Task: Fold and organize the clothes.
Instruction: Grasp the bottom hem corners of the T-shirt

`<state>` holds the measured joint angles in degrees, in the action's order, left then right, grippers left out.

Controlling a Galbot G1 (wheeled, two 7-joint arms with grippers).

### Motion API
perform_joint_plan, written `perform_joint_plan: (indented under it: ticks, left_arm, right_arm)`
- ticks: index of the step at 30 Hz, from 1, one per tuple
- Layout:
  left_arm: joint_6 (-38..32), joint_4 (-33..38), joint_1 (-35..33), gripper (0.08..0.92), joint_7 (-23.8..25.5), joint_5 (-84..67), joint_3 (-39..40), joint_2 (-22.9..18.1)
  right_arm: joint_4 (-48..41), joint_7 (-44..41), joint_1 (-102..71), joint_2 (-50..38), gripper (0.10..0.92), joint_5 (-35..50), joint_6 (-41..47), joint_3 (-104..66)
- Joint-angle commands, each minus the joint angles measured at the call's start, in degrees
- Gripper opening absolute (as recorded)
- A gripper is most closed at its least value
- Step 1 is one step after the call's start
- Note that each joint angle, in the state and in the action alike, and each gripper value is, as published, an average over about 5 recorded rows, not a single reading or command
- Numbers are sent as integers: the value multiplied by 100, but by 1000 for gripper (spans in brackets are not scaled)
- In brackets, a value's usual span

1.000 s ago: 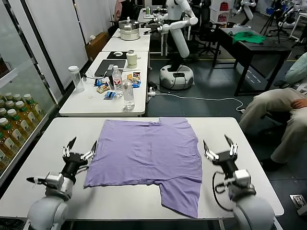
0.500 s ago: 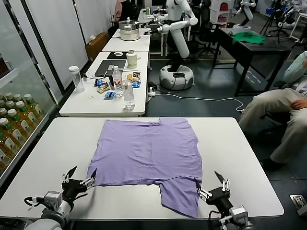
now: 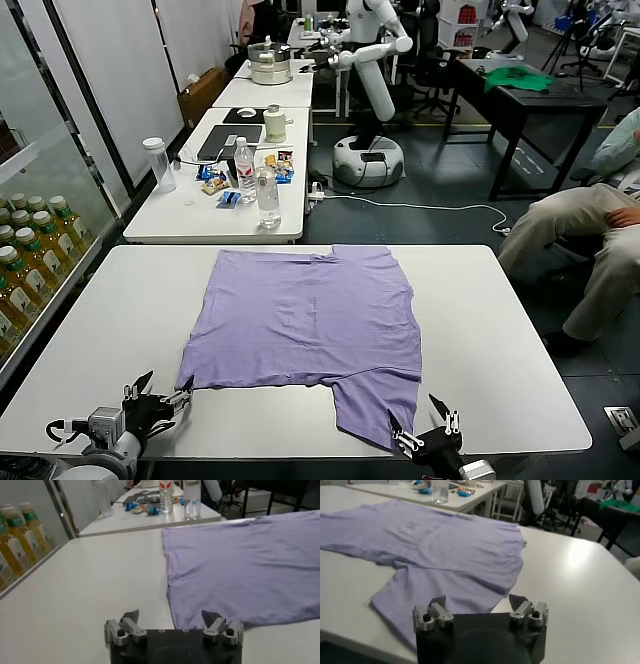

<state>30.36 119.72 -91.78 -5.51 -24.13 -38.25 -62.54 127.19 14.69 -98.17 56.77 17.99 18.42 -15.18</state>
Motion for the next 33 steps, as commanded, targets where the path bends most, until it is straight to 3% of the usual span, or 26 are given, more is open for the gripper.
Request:
perform_joint_plan:
  ticks: [1,5,10,27,33]
  left_arm:
    - [123,-61,-59,823,-24,-85,-11,-36]
    - [122,-52,-56,823,33,-131,26,-92]
    - [85,-64,-75,792,114,-178,64,-132]
    - [-142,185,-90,325,57,-269,153,-268]
    - [-112,803,-561,152,-102,-180,103,-257]
  right_arm:
    - [-18,214,-78,-5,820,161,-1,139]
    - [-35,329,-138,9,768,343,71,143]
    - [-37,310,-134,34,631,512,84,160]
    - [157,-80,-80,-75,156,882,-107,-221]
    - [846,-178,-463,-474,114,987,-77,-712]
